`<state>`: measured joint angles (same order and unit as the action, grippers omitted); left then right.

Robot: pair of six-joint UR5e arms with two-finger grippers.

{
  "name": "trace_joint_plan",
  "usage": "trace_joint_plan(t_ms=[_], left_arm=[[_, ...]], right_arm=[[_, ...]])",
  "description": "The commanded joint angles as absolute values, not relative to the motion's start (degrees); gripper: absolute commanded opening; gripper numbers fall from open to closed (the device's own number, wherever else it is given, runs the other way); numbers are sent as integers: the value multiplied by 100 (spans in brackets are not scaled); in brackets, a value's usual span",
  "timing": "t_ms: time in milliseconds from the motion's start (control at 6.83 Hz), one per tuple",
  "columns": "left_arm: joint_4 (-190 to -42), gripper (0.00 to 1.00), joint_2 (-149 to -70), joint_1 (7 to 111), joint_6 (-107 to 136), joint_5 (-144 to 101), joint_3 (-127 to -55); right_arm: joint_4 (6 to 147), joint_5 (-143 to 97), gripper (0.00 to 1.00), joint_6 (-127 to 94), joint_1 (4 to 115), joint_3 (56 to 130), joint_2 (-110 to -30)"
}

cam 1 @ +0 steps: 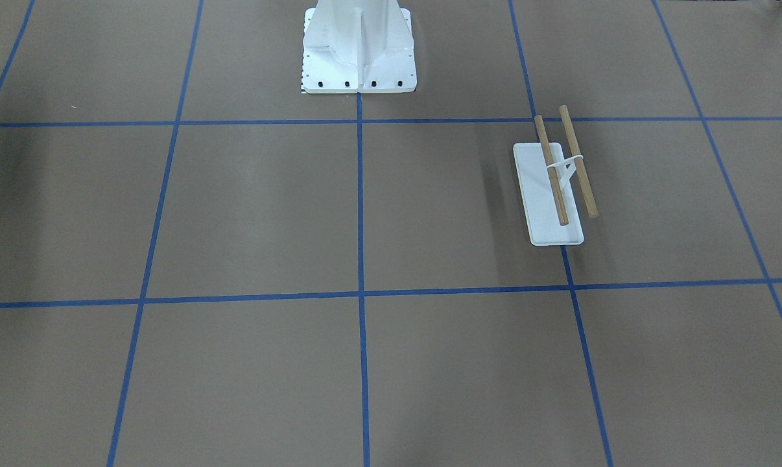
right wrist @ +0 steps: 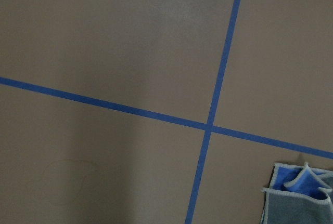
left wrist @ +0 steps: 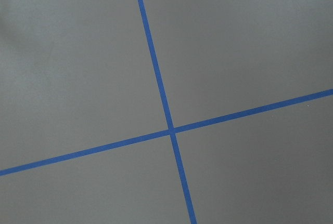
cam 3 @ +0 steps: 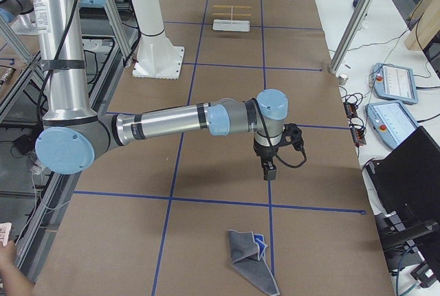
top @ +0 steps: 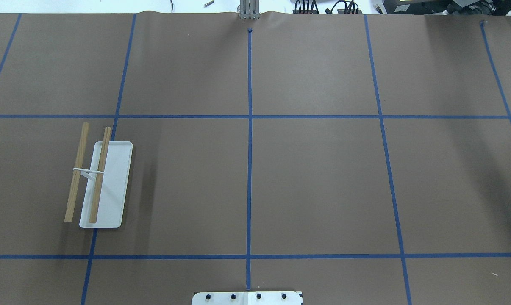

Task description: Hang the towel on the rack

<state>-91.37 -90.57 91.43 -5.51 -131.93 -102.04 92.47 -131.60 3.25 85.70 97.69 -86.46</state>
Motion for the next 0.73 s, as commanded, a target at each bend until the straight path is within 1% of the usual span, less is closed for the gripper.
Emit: trace_joint_plan(t_ms=[0, 585], left_arm=[[-9480, 98, -8679, 9141, -554, -13584, -10291], [-9527, 98, -8500, 9141, -563, -13649, -10230]], right_arm=[[9237, -13263, 100, 325, 8517, 9721, -8631], [9237, -13272, 100, 325, 8359, 9694, -8622]])
